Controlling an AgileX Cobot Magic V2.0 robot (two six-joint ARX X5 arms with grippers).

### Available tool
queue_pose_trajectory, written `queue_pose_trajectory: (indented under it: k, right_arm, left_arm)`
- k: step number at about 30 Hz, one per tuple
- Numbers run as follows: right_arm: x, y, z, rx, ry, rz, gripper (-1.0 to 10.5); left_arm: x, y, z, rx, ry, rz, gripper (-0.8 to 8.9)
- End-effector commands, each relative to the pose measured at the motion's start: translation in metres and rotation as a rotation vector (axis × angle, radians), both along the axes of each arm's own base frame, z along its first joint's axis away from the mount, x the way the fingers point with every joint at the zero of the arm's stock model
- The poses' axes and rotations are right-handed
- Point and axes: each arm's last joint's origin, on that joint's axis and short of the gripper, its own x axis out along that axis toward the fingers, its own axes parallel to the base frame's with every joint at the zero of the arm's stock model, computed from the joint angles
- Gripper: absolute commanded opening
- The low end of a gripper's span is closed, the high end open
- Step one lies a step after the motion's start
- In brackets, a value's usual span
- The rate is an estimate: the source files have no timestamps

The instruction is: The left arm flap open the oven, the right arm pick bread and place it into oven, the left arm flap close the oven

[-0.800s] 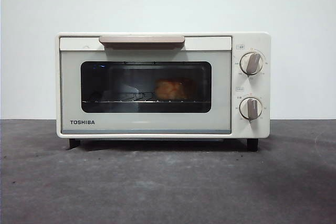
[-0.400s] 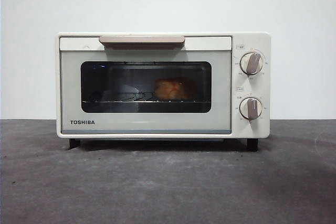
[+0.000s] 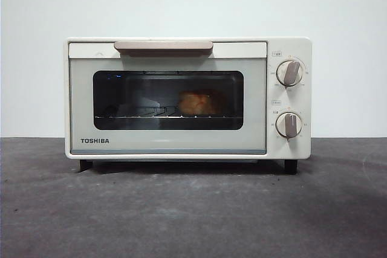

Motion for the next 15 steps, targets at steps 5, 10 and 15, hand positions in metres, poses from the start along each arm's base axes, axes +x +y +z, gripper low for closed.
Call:
queue_pose_trajectory:
  k: [5,10,15]
  right_arm:
    - [0.0004,0.0000,-0.0012,-0.006,-0.006,0.000,0.2]
    - [0.0004,0.0000,-0.0012,-0.006,-0.006,0.000,0.2]
    - [0.0004,0.0000,-0.0012,-0.006,-0.006,0.000,0.2]
  left_arm:
    - [0.0009,0.0002,-0.0073,-0.007,0.024,0.005,0.10]
    - [0.0009,0.0002,-0.0073,-0.007,0.024,0.005,0.10]
    - [0.0009,0.0002,-0.0073,-0.007,0.024,0.005,0.10]
